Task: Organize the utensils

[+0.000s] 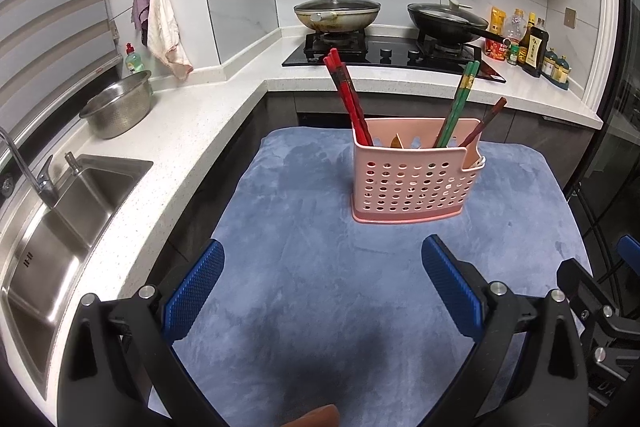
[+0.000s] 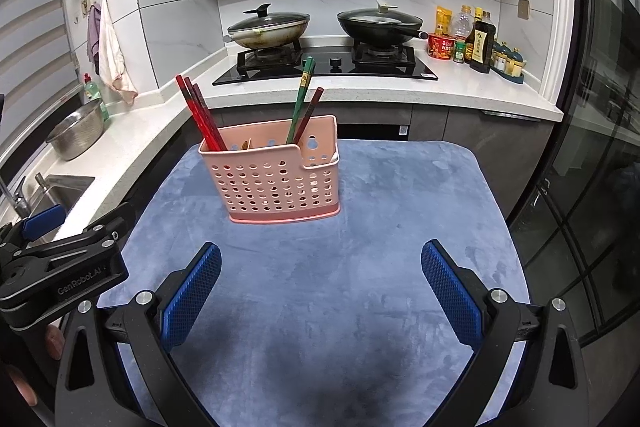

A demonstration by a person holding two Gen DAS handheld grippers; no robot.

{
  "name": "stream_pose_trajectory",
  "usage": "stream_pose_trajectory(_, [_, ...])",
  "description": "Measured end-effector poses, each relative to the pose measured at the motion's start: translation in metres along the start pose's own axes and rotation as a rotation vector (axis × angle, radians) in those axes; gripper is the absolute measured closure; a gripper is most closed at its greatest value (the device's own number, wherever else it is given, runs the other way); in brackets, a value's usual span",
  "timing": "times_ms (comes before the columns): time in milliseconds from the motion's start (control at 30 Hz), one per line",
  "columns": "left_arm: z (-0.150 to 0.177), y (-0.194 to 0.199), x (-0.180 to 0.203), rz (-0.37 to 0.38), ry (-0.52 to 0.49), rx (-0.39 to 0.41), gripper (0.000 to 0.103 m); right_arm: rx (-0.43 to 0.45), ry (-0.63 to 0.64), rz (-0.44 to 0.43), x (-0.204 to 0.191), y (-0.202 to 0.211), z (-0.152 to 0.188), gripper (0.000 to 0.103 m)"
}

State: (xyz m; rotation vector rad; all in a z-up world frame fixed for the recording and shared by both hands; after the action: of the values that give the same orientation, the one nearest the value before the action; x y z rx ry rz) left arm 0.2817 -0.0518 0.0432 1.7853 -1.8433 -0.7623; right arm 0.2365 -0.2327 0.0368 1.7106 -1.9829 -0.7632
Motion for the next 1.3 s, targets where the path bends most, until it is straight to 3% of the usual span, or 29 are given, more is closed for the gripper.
stream_pose_trajectory(1300, [0.0044,-0.0062,0.0031,-0.005,-0.005,-0.017,0.008,-0.020,-0.007,-0.002,0.0052,-0.0048,0.0034,0.006])
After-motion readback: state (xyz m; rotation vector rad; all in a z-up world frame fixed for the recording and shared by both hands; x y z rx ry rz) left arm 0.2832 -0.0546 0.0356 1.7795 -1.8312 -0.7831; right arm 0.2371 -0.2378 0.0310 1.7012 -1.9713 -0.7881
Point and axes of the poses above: each gripper's, at about its wrist camera, not at the fingertips, and y roughly against the way its jaws point, x to its right, z to its underside, the point moved 6 cm from there along -y, roughly the way its jaws point, and after that the axes turned 1 degree about z, right-handed, at the moved point
